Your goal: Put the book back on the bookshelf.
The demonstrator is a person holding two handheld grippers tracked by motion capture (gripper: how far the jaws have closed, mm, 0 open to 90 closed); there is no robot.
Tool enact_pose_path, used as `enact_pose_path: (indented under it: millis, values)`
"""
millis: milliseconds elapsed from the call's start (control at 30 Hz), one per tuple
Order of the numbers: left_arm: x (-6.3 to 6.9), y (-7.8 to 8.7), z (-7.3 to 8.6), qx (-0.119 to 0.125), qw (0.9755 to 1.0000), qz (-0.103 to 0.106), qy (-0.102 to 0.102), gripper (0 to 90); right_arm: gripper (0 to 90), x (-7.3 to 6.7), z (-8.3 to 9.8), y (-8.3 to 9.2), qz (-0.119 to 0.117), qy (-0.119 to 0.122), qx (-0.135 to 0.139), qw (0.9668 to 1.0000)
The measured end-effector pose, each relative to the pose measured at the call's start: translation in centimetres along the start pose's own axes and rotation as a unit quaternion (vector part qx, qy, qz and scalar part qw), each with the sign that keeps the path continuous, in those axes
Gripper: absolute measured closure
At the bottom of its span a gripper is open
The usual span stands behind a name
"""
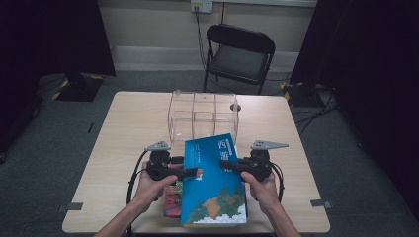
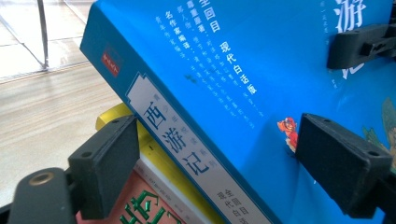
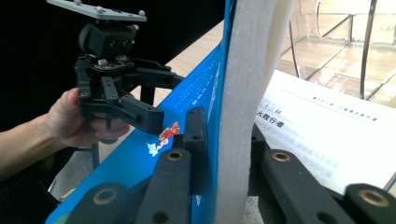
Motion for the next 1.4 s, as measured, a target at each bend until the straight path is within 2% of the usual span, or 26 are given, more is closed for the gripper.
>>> enact_pose_path:
  millis: [33, 67, 100, 367, 433, 533, 600, 667, 733, 867, 933, 1033, 1167, 1333, 1400]
  values:
    - [0.0, 0.0, 0.0, 0.0, 1.0, 0.0, 0.0, 14.7, 78.4, 0.0, 0.0, 0.0, 0.0, 0.0, 0.0, 1.0]
    - [0.0, -0.1, 0.0, 0.003, 0.9999, 0.011, 0.004, 14.7, 78.5, -0.1, 0.0, 0.1, 0.001, 0.0, 0.002, 1.0]
    - [0.1, -0.2, 0.0, 0.0, 0.9999, 0.016, -0.001, 15.0, 78.6, -0.1, 0.0, 0.2, 0.0, 0.0, 0.007, 1.0]
    - [0.6, -0.6, -0.2, -0.003, 0.9995, 0.03, -0.005, 13.4, 79.0, -0.8, -0.2, 0.9, 0.0, 0.003, 0.022, 0.9998]
    - [0.7, -0.8, -0.2, -0.003, 0.999, 0.045, -0.001, 13.2, 79.1, -0.9, -0.4, 1.0, 0.0, 0.002, 0.024, 0.9997]
    - [0.7, -1.3, -0.1, -0.009, 0.9971, 0.075, 0.01, 12.8, 79.4, -1.3, -0.6, 1.1, -0.006, 0.005, 0.028, 0.9996]
    - [0.7, -1.3, -0.2, -0.006, 0.9963, 0.085, 0.015, 12.6, 79.6, -1.6, -0.8, 1.1, -0.008, 0.008, 0.032, 0.9994]
    - [0.5, -1.2, -0.2, -0.006, 0.9939, 0.107, 0.027, 17.8, 79.8, -1.8, -0.9, 1.1, -0.009, 0.01, 0.034, 0.9993]
    - [0.6, -1.2, -0.3, -0.005, 0.993, 0.114, 0.031, 21.8, 79.9, -2.0, -1.1, 1.2, -0.014, 0.011, 0.035, 0.9992]
    - [0.8, -0.9, -0.7, -0.004, 0.9929, 0.115, 0.028, 23.9, 79.9, -2.4, -1.4, 1.4, -0.008, 0.019, 0.039, 0.999]
    - [1.0, -0.6, -1.1, 0.006, 0.9924, 0.12, 0.024, 30.2, 80.1, -2.7, -1.8, 1.8, -0.005, 0.025, 0.051, 0.9984]
    - [1.5, 0.0, -2.3, 0.011, 0.9929, 0.118, 0.009, 34.0, 80.1, -3.0, -2.5, 2.3, -0.004, 0.031, 0.065, 0.9974]
    - [1.8, 0.5, -3.0, 0.019, 0.993, 0.117, -0.002, 38.2, 80.2, -3.5, -3.3, 2.6, -0.002, 0.039, 0.079, 0.9961]
    - [2.2, 1.0, -4.6, 0.019, 0.9952, 0.091, -0.032, 39.6, 80.2, -3.6, -4.2, 2.6, 0.001, 0.039, 0.094, 0.9948]
    - [2.5, 1.3, -5.6, 0.023, 0.9952, 0.082, -0.049, 43.3, 80.2, -3.7, -5.0, 2.9, 0.005, 0.04, 0.107, 0.9934]
Point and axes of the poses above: each handheld gripper's, and its own axes: y roughly backward along the jaws, z roughly out of its underside, x roughly to its right, the point moved 2 cm from there along -y, roughly forward along the jaws, and after that the axes turned 15 degrees about z, right-handed, at the moved point
